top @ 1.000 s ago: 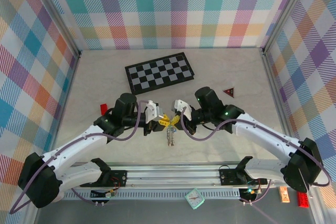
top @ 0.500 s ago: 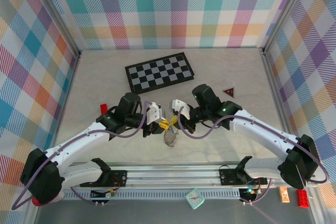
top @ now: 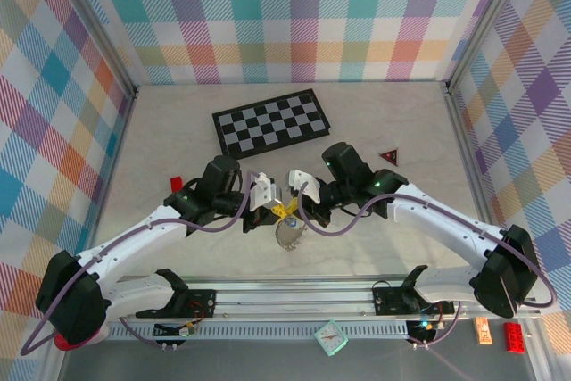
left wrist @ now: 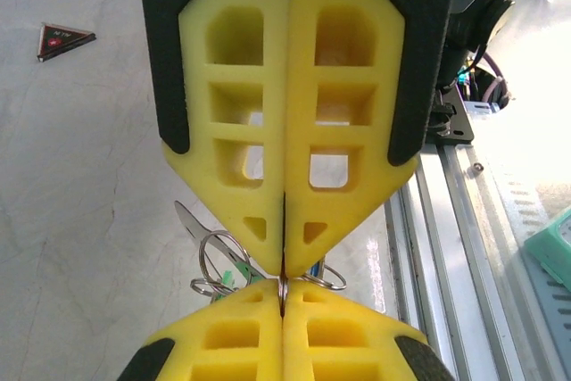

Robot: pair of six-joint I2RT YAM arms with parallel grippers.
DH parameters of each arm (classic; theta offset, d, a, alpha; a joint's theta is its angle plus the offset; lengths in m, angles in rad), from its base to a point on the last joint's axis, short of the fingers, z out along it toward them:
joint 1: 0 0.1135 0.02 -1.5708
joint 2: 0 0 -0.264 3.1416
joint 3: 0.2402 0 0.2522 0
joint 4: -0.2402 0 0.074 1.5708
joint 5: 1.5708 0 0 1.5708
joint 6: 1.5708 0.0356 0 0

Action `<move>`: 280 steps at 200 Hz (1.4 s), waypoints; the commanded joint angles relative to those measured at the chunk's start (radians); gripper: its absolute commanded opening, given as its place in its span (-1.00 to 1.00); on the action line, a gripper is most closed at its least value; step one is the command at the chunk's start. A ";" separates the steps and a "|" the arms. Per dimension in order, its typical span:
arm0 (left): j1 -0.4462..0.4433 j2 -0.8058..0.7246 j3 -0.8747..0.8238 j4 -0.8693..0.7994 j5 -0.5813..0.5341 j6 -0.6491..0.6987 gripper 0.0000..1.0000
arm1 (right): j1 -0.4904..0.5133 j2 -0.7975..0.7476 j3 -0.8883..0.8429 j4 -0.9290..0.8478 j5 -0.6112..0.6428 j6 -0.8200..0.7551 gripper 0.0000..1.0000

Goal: Put the keys on the keyring

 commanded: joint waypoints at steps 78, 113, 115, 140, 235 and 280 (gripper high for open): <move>-0.011 -0.039 -0.082 0.256 0.015 -0.183 -1.00 | 0.013 -0.182 -0.189 0.127 0.081 0.149 -0.23; -0.011 -0.052 -0.100 0.295 -0.001 -0.223 -1.00 | 0.025 -0.144 -0.217 0.198 0.102 0.186 -0.23; -0.011 -0.052 -0.102 0.296 -0.002 -0.225 -1.00 | 0.026 -0.141 -0.217 0.198 0.102 0.186 -0.23; -0.011 -0.057 -0.109 0.307 -0.009 -0.237 -1.00 | 0.026 -0.127 -0.212 0.213 0.100 0.186 -0.30; -0.013 -0.053 -0.133 0.360 -0.066 -0.271 -1.00 | 0.027 -0.047 -0.178 0.225 0.045 0.186 -1.00; -0.013 -0.065 -0.144 0.373 -0.092 -0.263 -1.00 | 0.031 0.004 -0.151 0.178 0.023 0.171 -1.00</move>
